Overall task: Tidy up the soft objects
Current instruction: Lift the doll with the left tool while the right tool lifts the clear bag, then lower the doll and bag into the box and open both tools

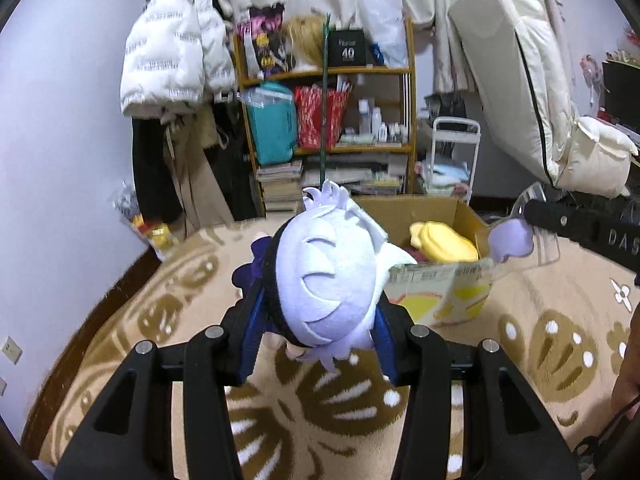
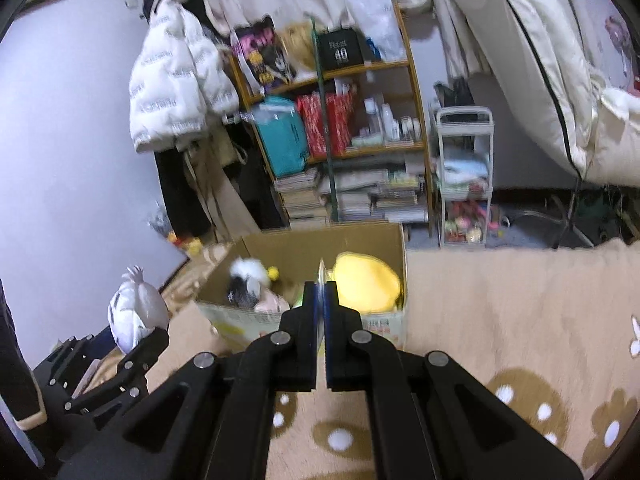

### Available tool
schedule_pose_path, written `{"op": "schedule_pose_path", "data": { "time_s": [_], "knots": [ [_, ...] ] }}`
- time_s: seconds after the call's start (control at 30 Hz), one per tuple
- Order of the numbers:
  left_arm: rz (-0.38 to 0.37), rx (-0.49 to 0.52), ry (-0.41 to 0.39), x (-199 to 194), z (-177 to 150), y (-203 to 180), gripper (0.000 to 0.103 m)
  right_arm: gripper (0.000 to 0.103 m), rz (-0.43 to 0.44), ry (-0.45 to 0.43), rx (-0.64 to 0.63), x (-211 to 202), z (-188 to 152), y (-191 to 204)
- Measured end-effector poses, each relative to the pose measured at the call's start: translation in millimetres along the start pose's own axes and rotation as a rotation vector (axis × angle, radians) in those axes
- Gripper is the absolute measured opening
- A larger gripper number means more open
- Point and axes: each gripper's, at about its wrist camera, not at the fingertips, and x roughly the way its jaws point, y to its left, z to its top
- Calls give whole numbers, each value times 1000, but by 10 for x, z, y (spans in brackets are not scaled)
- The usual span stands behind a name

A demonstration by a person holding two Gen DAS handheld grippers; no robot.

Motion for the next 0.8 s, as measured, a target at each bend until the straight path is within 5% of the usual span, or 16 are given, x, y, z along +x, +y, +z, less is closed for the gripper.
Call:
{"op": "schedule_pose_path", "data": {
  "time_s": [0.8],
  "knots": [
    [19, 82, -216, -12, 771, -124, 47, 4, -40, -162, -130, 188, 589, 91]
  ]
}}
